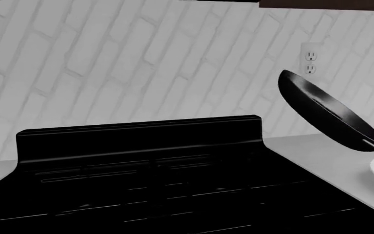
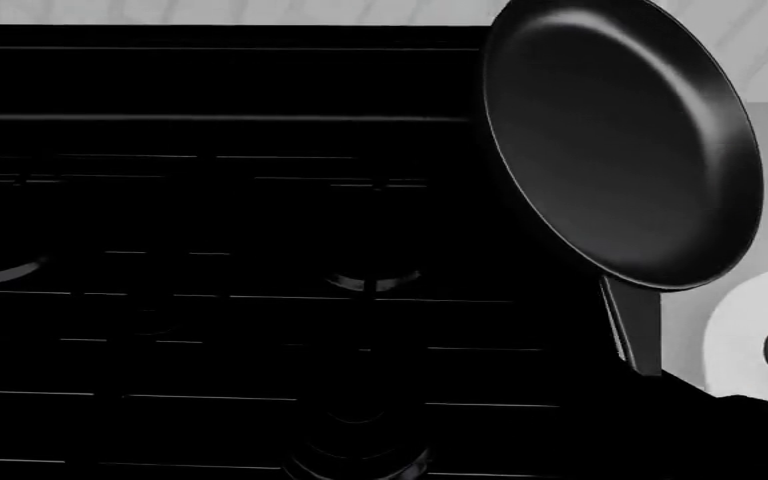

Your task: Pick up the pan and dump the vegetables in it onto the plate. Then return the pan to the stove.

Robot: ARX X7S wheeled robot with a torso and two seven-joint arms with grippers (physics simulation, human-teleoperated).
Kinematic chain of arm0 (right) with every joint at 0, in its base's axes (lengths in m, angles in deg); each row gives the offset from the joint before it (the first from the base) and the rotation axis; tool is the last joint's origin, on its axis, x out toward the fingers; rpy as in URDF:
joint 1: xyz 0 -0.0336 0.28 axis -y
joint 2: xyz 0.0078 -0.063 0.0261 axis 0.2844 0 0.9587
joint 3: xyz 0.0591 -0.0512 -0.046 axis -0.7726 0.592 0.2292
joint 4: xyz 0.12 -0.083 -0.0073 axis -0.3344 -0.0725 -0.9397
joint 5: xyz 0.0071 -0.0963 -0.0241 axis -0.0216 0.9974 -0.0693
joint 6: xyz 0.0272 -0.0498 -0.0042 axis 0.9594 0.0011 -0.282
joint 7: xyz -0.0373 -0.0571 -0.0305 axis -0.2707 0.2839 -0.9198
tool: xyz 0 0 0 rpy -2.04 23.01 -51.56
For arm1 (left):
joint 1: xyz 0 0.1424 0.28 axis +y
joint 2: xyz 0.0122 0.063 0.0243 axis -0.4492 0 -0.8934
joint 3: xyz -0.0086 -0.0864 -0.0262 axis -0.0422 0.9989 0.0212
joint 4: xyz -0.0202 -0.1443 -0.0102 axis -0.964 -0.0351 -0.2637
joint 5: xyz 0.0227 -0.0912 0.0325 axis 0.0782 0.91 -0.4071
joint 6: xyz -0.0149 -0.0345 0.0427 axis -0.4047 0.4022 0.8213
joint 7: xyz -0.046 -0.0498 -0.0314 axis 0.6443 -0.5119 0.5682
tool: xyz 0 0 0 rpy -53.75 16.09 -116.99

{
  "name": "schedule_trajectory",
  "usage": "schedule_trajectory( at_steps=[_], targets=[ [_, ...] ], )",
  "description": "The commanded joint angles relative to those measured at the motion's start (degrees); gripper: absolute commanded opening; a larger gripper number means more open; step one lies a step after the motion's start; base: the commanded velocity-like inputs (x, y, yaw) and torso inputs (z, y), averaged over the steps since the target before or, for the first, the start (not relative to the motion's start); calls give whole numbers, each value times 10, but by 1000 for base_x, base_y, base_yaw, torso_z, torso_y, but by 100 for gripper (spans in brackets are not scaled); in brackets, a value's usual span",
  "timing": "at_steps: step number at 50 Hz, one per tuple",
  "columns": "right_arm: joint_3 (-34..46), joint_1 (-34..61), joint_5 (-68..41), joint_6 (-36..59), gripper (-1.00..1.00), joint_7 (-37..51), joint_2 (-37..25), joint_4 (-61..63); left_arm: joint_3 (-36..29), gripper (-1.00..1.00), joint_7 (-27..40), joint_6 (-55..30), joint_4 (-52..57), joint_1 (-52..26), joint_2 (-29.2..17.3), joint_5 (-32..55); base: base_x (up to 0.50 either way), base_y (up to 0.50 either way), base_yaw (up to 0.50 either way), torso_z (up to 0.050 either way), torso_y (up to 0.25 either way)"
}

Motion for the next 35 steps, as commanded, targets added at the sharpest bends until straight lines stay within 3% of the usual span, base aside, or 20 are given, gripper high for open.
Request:
schedule_trajectory(
  at_steps=[1,4,10,23,35],
  targets=[
    [64,91,-14,42,-100,8,17,132,-188,100,34,8,4,-169,-3,-20,0,0,3,0,10],
    [119,153,-9,102,-100,73,12,194,-235,100,43,6,4,-212,5,-19,0,0,2,0,4],
    [177,252,-59,168,-100,149,18,210,-263,100,50,20,1,-230,2,-23,0,0,1,2,4],
    [240,289,-66,215,-100,161,49,156,-283,100,57,25,-1,-242,1,-27,0,0,0,1,3],
    [290,351,15,251,-100,76,79,54,-291,100,58,25,1,-251,1,-25,0,0,0,0,4]
  ],
)
